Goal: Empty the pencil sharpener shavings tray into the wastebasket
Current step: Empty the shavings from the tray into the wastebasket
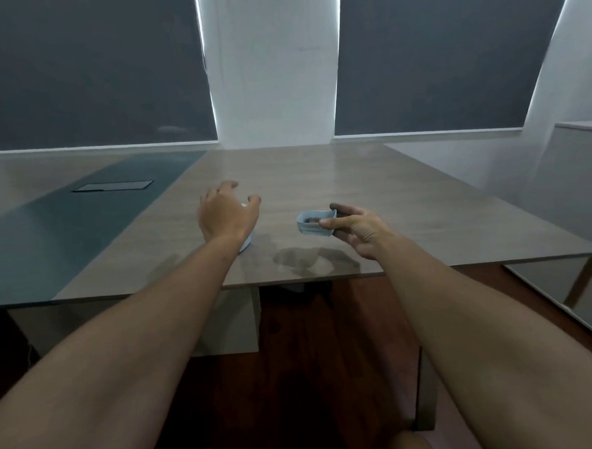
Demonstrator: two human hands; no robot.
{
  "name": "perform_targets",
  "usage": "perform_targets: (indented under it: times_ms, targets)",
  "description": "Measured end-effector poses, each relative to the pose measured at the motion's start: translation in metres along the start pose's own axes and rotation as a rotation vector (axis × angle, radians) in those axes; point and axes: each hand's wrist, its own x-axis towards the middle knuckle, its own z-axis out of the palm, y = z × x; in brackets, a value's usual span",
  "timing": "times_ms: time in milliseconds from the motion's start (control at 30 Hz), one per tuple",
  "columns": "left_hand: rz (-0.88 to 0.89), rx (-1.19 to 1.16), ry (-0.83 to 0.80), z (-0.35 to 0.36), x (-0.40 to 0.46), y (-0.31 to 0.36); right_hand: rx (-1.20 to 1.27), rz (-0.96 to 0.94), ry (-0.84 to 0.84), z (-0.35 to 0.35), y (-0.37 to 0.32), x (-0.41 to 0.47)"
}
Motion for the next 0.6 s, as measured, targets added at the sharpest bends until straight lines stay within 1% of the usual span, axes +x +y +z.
perform_targets:
  times_ms: [100,167,267,467,600]
  targets:
    - [0.043,-0.039,-0.049,0.002,-0.005,0.034,-0.009,-0.055,0.055,-0.017,-0.023,-0.020]
    - [0.060,-0.097,-0.115,0.014,-0.015,0.058,-0.016,-0.091,0.108,-0.037,-0.039,-0.035]
    - [0.067,-0.180,-0.253,0.037,-0.041,0.099,-0.037,-0.138,0.198,-0.070,-0.062,-0.066]
    - [0.108,-0.361,-0.540,0.071,-0.126,0.185,-0.136,-0.200,0.414,-0.146,-0.103,-0.151]
    - [0.142,-0.400,-0.682,0.092,-0.173,0.218,-0.165,-0.208,0.540,-0.185,-0.113,-0.195]
